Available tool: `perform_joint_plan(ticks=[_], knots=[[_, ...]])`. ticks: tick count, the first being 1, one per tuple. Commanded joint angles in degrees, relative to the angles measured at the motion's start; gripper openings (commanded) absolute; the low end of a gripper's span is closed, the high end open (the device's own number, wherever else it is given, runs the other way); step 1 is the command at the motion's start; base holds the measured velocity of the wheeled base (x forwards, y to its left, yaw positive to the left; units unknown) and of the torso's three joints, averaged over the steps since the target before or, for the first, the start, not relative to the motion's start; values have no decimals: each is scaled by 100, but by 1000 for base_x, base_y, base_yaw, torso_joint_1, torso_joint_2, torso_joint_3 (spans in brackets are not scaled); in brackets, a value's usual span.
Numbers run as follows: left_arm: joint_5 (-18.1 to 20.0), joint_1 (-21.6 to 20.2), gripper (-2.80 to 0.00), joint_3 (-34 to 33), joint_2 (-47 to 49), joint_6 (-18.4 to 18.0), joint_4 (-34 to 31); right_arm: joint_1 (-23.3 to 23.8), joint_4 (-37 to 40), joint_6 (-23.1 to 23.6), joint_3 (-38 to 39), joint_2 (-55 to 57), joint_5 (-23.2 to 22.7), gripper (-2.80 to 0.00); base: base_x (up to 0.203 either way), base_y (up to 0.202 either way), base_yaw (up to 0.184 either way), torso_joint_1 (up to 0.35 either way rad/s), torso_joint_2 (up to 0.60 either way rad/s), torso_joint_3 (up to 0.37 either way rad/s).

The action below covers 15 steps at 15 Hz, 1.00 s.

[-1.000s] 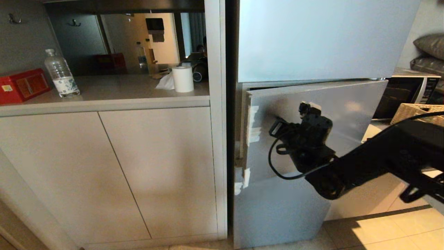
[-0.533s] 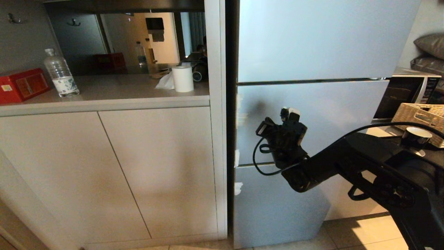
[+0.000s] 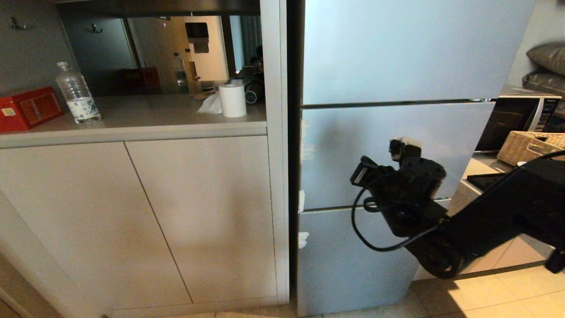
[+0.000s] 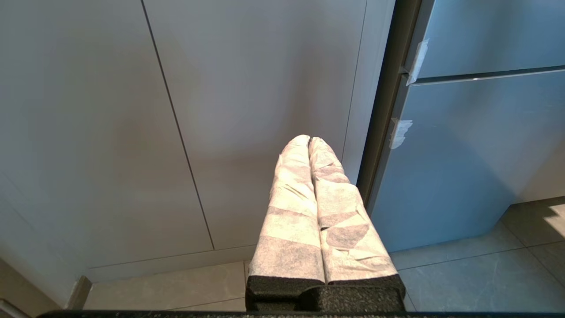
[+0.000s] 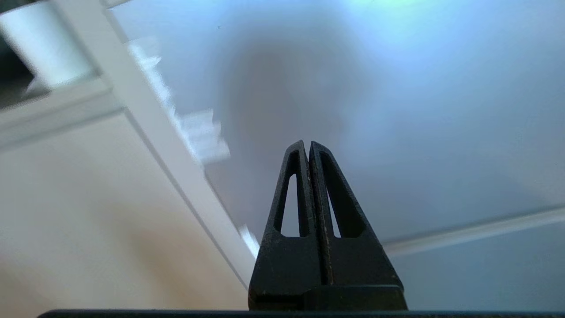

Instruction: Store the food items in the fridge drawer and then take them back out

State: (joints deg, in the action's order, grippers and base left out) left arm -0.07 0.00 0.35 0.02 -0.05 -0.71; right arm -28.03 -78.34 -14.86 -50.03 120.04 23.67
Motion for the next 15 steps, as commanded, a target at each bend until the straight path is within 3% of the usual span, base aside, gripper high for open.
perform_joint_plan(ticks=[1, 4, 6, 8, 12, 15], knots=[[-8, 0, -280, 0, -11, -2, 0, -39, -51, 160, 1293, -1709, 14, -280, 0, 0, 0, 0, 0, 0], [-1, 0, -280, 0, -11, 1, 0, -13, 63, 579, 2958, -3481, 18, -280, 0, 0, 0, 0, 0, 0], [-1, 0, -280, 0, -11, -4, 0, 129, 619, 788, 3659, -4697, -13, -280, 0, 0, 0, 0, 0, 0], [-2, 0, -280, 0, -11, -4, 0, 546, 1937, 903, 3981, -6092, -257, -280, 0, 0, 0, 0, 0, 0], [-1, 0, -280, 0, -11, 5, 0, 1714, 5217, 1015, 4270, -8878, -1353, -280, 0, 0, 0, 0, 0, 0], [-1, 0, -280, 0, -11, -4, 0, 2363, 6513, 1282, 4724, -10441, -2057, -280, 0, 0, 0, 0, 0, 0]])
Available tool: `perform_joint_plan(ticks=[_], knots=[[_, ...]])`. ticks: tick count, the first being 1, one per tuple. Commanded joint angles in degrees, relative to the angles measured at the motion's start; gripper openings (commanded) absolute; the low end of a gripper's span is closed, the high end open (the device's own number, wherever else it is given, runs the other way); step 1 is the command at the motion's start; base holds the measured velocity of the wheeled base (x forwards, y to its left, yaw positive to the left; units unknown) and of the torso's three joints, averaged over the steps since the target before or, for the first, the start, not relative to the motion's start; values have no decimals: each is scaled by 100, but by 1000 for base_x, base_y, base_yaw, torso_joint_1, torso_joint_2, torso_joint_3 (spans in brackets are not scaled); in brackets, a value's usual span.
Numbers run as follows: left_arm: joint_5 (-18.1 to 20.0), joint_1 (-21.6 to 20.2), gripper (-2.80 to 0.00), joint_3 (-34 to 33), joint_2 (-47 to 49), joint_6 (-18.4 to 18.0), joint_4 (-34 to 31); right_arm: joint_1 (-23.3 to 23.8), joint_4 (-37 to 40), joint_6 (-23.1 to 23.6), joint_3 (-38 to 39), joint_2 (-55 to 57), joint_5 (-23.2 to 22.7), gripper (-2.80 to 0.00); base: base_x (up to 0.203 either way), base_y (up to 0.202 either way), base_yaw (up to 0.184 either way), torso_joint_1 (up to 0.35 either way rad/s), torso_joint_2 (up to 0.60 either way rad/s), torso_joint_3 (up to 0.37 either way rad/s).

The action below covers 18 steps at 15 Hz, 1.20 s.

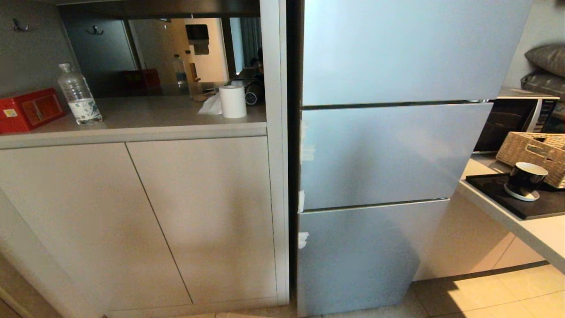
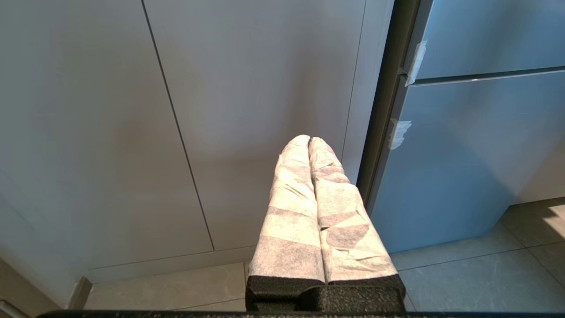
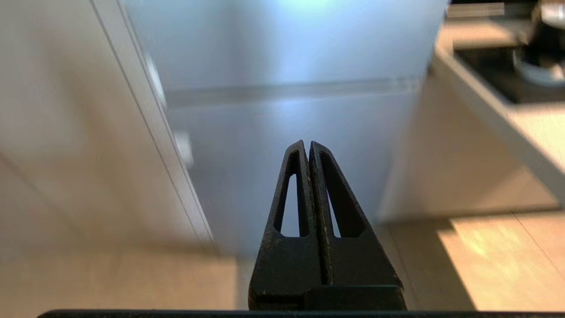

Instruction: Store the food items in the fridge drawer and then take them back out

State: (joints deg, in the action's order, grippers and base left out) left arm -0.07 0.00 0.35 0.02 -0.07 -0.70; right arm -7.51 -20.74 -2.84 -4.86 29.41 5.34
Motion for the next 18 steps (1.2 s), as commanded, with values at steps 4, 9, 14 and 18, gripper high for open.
perform_joint_plan(ticks=[4, 9, 14, 18], knots=[[-1, 0, -280, 0, -11, 7, 0, 734, 1919, 516, 365, -2896, -667, -280, 0, 0, 0, 0, 0, 0], [-1, 0, -280, 0, -11, 0, 0, 786, 2118, 811, 486, -2941, -508, -280, 0, 0, 0, 0, 0, 0], [-9, 0, -280, 0, -11, 0, 0, 786, 2118, 697, 495, -2941, -526, -280, 0, 0, 0, 0, 0, 0], [-1, 0, -280, 0, -11, -1, 0, 786, 2122, 686, 490, -2941, -516, -280, 0, 0, 0, 0, 0, 0]])
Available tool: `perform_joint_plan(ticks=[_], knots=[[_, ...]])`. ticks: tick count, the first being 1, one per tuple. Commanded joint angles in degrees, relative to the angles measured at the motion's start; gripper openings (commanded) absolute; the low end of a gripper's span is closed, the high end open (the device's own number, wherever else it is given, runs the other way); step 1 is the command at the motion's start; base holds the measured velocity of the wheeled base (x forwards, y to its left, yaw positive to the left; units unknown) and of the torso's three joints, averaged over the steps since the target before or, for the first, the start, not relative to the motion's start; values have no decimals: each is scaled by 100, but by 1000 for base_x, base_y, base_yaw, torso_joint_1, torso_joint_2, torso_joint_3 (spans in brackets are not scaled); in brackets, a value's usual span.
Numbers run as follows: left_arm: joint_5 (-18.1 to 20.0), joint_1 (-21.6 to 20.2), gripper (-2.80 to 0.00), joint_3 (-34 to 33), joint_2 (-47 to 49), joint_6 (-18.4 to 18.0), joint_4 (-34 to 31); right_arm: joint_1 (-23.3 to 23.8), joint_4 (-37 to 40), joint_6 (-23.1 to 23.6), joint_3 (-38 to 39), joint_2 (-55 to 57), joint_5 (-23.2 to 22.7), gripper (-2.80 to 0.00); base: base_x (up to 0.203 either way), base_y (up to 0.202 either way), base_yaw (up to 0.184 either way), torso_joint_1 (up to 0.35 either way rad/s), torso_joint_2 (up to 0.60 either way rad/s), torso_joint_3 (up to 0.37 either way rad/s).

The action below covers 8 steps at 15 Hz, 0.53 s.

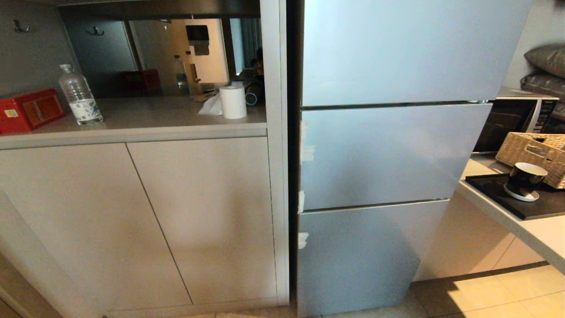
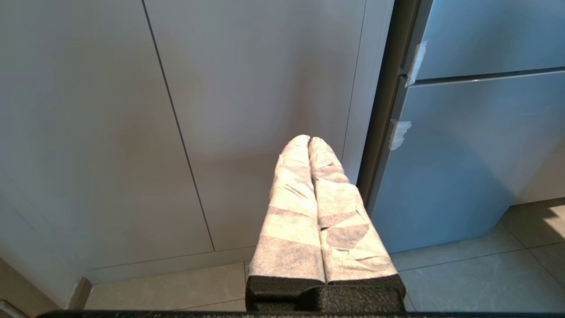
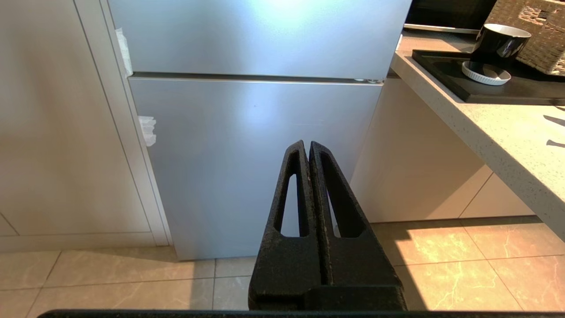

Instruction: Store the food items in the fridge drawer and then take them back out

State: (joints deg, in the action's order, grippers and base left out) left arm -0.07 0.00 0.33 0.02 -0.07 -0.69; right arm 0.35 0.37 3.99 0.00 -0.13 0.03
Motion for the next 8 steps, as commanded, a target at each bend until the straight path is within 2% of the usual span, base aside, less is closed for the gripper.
perform_joint_plan(ticks=[1, 5, 8], knots=[[-1, 0, -280, 2, -11, -1, -1, 0, 7, -15, 5, 13, 24, -280, 0, 0, 0, 0, 0, 0], [-1, 0, -280, 2, -11, -1, -1, 0, -2, -6, 0, 13, -16, -280, 0, 0, 0, 0, 0, 0], [-1, 0, -280, 2, -11, -1, -1, 0, -10, -516, 0, 13, 48, -280, 0, 0, 0, 0, 0, 0]])
